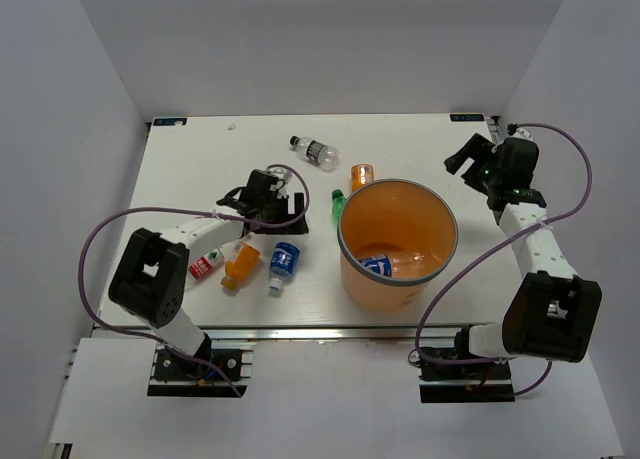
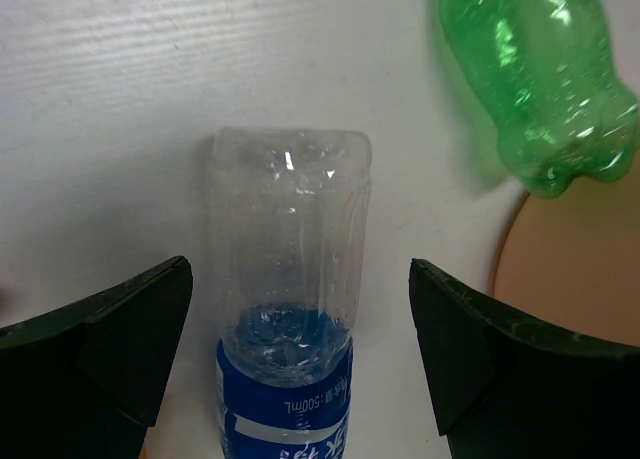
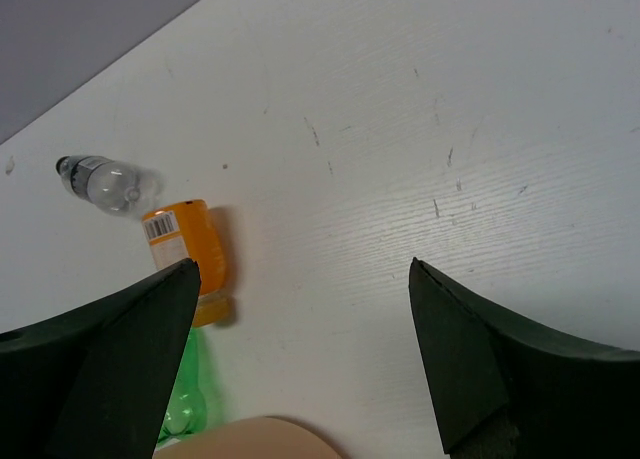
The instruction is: Put the plastic bottles in the bin
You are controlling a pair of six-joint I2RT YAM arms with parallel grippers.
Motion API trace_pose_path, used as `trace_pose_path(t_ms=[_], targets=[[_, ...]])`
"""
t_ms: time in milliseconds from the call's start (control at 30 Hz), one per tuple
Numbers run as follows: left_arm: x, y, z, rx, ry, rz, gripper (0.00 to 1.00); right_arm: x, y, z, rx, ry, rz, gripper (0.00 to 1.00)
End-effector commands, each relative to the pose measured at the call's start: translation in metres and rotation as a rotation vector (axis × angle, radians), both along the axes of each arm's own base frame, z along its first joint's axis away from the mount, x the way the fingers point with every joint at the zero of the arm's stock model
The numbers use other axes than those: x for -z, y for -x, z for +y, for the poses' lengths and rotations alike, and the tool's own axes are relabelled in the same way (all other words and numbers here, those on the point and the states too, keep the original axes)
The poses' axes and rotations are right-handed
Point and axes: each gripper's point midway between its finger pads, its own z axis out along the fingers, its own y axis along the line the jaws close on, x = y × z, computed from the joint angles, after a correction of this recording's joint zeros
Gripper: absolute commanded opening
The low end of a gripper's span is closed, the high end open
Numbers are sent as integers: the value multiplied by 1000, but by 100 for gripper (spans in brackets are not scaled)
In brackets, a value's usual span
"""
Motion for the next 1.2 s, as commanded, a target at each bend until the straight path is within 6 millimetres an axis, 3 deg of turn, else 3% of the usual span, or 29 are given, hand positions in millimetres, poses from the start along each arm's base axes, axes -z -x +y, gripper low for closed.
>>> trace_pose_path(t_ms=[0, 133, 233, 267, 367, 400, 467, 500, 600, 633, 700, 733, 800, 833, 867, 933, 967, 1067, 1167], targets=[[12, 11, -6, 35, -65, 32, 98, 9, 0, -4, -9, -22, 10, 89], [23, 18, -16, 64, -64, 59, 98, 21, 3, -11, 3, -77, 16, 89], [25, 21, -19, 72, -63, 73, 89, 23, 4, -14, -10, -120, 3, 89], [22, 20, -20, 69, -58, 67, 82, 23, 5, -15, -13, -133, 1, 89], [8, 13, -21, 49, -51, 34, 75, 23, 7, -18, -5, -145, -11, 89], [-2, 6, -20, 28, -57, 9, 66, 24, 9, -19, 2, -153, -8, 89], [-15, -1, -16, -5, -77, -6, 63, 17, 10, -23, 20, -152, -38, 89], [-34, -15, -15, -41, -86, -59, 55, 20, 12, -23, 21, -150, -42, 89], [-66, -34, -11, -89, -101, -141, 50, 11, 15, -24, 21, -129, -83, 89], [-94, -46, -13, -105, -83, -204, 50, 10, 16, -25, 19, -121, -87, 89], [-123, -56, -13, -121, -79, -264, 50, 7, 17, -25, 14, -112, -101, 89], [-157, -68, -17, -139, -46, -330, 50, 4, 18, -25, 13, -110, -110, 89], [-192, -79, -19, -175, -5, -395, 50, 0, 19, -19, -15, -123, -140, 89], [-209, -84, -23, -184, 29, -423, 48, -1, 19, -17, -24, -129, -150, 89], [-240, -86, -36, -156, 111, -463, 47, -2, 21, -12, -54, -137, -162, 89], [-277, -84, -57, -74, 223, -517, 46, -6, 21, -9, -69, -139, -181, 89], [-308, -75, -77, 28, 329, -556, 44, -6, 22, -8, -78, -137, -185, 89], [-351, -58, -103, 170, 491, -618, 44, -5, 23, -7, -85, -136, -187, 89], [-369, -18, -137, 382, 599, -608, 44, -4, 23, -5, -97, -139, -193, 89]])
